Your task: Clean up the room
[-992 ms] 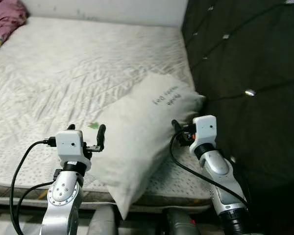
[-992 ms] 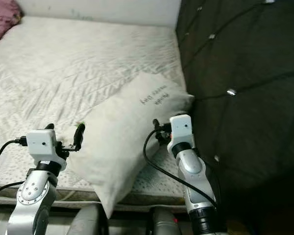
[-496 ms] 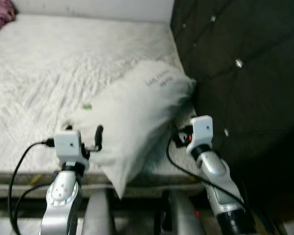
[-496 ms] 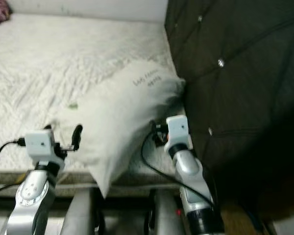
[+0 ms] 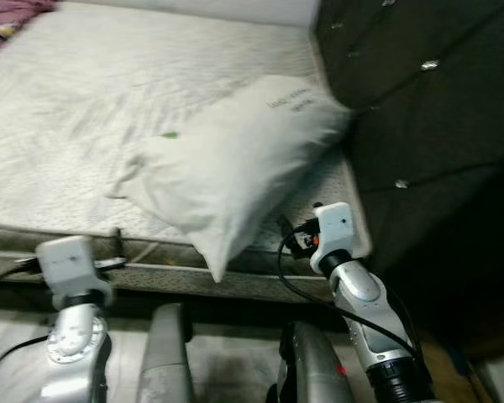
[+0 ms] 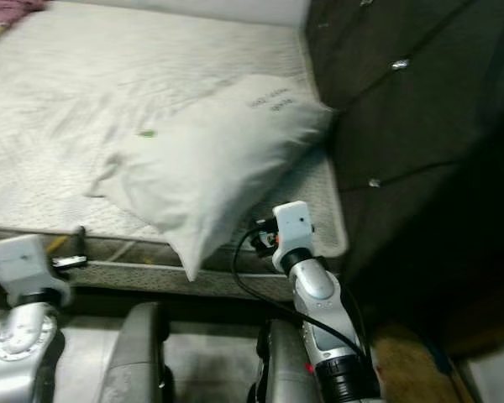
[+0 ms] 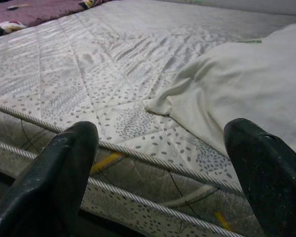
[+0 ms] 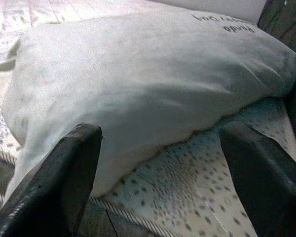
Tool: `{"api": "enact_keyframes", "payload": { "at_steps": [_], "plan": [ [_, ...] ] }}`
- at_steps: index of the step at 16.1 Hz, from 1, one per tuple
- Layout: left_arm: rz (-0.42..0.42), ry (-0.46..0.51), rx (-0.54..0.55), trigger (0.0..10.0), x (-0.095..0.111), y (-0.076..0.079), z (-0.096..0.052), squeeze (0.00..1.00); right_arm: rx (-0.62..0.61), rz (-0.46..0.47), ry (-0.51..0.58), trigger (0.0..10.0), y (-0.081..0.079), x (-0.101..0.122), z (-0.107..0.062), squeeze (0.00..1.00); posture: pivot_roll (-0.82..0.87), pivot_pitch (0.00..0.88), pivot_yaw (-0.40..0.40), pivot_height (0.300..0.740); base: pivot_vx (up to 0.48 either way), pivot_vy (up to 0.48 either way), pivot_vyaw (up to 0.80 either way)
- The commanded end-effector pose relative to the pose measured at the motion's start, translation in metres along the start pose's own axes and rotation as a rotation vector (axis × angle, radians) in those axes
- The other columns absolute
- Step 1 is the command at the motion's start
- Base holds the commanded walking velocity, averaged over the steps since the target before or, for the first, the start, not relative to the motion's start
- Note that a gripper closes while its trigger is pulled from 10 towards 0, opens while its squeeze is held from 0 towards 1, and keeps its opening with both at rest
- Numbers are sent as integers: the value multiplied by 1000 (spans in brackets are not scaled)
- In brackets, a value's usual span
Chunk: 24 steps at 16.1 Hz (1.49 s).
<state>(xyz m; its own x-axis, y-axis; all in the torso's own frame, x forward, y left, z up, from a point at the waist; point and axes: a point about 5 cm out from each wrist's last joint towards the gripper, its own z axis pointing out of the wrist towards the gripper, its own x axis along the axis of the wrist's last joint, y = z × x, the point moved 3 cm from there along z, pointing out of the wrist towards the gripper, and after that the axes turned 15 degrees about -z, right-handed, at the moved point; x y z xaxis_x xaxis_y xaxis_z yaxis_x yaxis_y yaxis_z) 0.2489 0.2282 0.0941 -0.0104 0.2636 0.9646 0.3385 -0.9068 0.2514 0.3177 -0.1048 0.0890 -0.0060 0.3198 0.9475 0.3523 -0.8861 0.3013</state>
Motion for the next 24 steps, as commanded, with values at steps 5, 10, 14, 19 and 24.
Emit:
{"api": "enact_keyframes", "payload": {
  "at_steps": [5, 10, 14, 19, 24],
  "plan": [
    [40, -48, 18, 10000, -1, -12, -32, 0, 326, 30, -82, 10000, -49, -8, 0, 0, 124, 186, -72, 589, 0, 0, 0],
    [105, -68, -9, 10000, 9, -14, -49, 0, 646, 97, -71, 10000, -102, 3, -8, 0, 185, 225, -71, 544, 0, 0, 0],
    [142, -99, -19, 10000, 13, -14, -60, 0, 601, 106, -64, 10000, -105, 11, 9, 0, 219, 251, -65, 544, 0, 0, 0],
    [163, -112, -2, 10000, 16, -18, -65, 0, 344, 187, -81, 10000, -86, 25, 48, 0, 258, 250, -80, 544, 0, 0, 0],
    [166, -123, 8, 10000, 15, -19, -67, 0, 450, 213, -71, 10000, -105, 27, 49, 0, 275, 242, -88, 499, 0, 0, 0]
  ]
}}
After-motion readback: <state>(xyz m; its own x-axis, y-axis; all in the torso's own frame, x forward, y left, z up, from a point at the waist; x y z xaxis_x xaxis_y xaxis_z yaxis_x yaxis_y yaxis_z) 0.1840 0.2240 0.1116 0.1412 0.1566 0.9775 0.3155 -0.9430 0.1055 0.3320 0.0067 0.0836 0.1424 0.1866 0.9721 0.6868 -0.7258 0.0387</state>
